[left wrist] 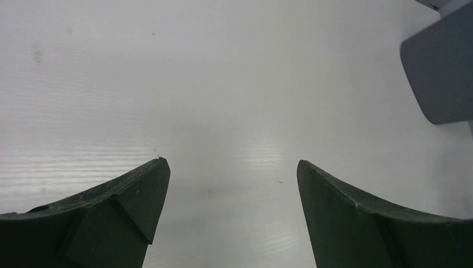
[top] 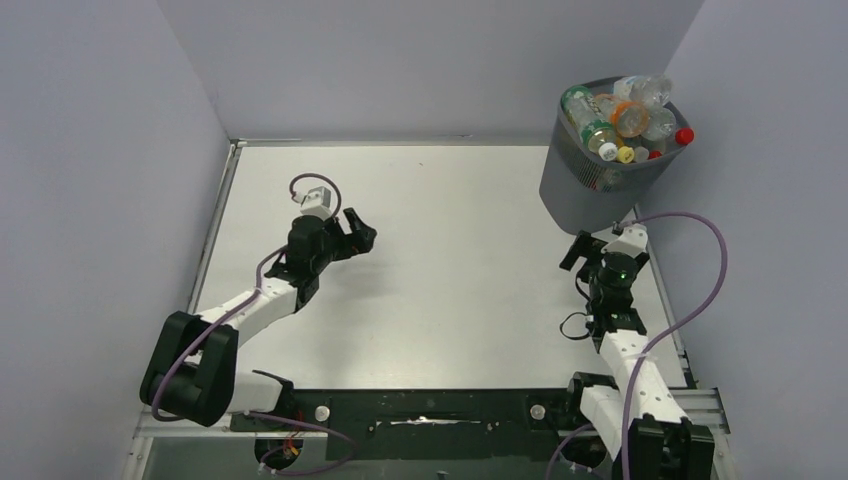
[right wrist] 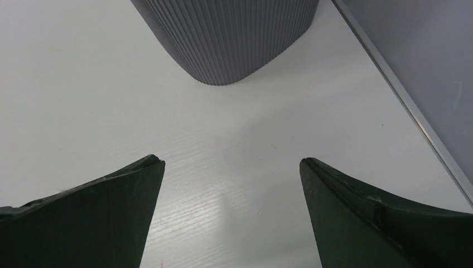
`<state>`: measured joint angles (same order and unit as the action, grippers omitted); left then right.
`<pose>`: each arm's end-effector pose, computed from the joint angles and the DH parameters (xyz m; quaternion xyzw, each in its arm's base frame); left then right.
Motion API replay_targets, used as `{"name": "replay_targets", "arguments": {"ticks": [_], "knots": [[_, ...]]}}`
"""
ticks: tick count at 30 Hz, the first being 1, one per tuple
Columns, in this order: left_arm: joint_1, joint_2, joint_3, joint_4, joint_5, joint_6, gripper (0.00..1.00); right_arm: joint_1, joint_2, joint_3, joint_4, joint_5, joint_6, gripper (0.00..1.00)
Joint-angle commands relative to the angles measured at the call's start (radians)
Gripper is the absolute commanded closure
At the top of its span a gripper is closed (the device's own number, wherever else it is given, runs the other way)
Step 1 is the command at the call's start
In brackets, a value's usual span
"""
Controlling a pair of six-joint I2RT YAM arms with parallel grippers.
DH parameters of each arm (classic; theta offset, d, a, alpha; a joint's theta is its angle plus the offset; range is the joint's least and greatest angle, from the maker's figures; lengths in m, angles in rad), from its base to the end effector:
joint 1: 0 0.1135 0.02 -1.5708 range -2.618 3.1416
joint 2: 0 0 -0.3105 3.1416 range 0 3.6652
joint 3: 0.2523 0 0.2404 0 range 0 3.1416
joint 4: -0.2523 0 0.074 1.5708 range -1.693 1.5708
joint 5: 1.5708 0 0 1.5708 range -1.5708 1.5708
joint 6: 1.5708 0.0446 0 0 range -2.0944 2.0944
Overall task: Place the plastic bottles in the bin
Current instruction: Reset both arms
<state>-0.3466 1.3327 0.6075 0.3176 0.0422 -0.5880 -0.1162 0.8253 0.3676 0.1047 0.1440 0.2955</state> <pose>0.2530 -0.0934 0.2587 -0.0891 0.8307 -0.2632 0.4824 0.1538 -0.0244 0.2518 0.2075 0.7925 -0.0077 0.5735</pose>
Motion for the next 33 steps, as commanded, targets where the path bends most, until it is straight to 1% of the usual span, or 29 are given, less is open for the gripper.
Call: {"name": "replay_targets", "arguments": {"ticks": [1,4,7,8,9,11,14,17,20,22,25,27,29,31,32,33], "knots": [[0.054,0.0,-0.049,0.204,-0.164,0.188,0.15,0.007,0.058,-0.06,0.359,0.124,-0.062,0.02],[0.114,0.002,-0.1,0.263,-0.233,0.266,0.15,0.013,0.133,-0.084,0.487,0.142,-0.11,0.02],[0.191,0.007,-0.172,0.39,-0.23,0.336,0.15,0.014,0.236,-0.089,0.571,0.209,-0.129,0.02],[0.218,0.012,-0.176,0.405,-0.221,0.343,0.15,0.015,0.26,-0.094,0.598,0.218,-0.134,0.02],[0.253,0.02,-0.158,0.378,-0.202,0.333,0.15,0.016,0.283,-0.106,0.636,0.226,-0.14,0.02],[0.286,0.046,-0.161,0.433,-0.205,0.355,0.15,0.019,0.345,-0.112,0.706,0.245,-0.148,0.02],[0.362,0.081,-0.185,0.535,-0.144,0.347,0.14,0.029,0.435,-0.109,0.795,0.261,-0.167,0.02],[0.454,0.13,-0.207,0.657,-0.025,0.307,0.14,0.05,0.497,-0.117,0.883,0.296,-0.199,0.02],[0.514,0.187,-0.25,0.844,0.095,0.267,0.15,0.054,0.555,-0.13,0.944,0.32,-0.189,0.02],[0.537,0.218,-0.273,0.93,0.149,0.258,0.15,0.051,0.576,-0.098,0.892,0.311,-0.183,0.02],[0.561,0.244,-0.253,0.931,0.198,0.241,0.14,0.065,0.61,-0.062,0.869,0.303,-0.217,0.02],[0.566,0.244,-0.24,0.912,0.218,0.235,0.14,0.066,0.631,-0.079,0.922,0.29,-0.223,0.02],[0.564,0.213,-0.23,0.853,0.214,0.252,0.15,0.047,0.666,-0.103,1.008,0.215,-0.234,0.02],[0.559,0.171,-0.225,0.781,0.194,0.285,0.14,0.012,0.669,-0.119,1.011,0.14,-0.212,0.02],[0.556,0.146,-0.225,0.743,0.173,0.303,0.14,0.0,0.701,-0.152,1.08,0.094,-0.222,0.02],[0.555,0.124,-0.233,0.718,0.158,0.314,0.14,0.012,0.71,-0.176,1.182,0.102,-0.246,0.02]]}}
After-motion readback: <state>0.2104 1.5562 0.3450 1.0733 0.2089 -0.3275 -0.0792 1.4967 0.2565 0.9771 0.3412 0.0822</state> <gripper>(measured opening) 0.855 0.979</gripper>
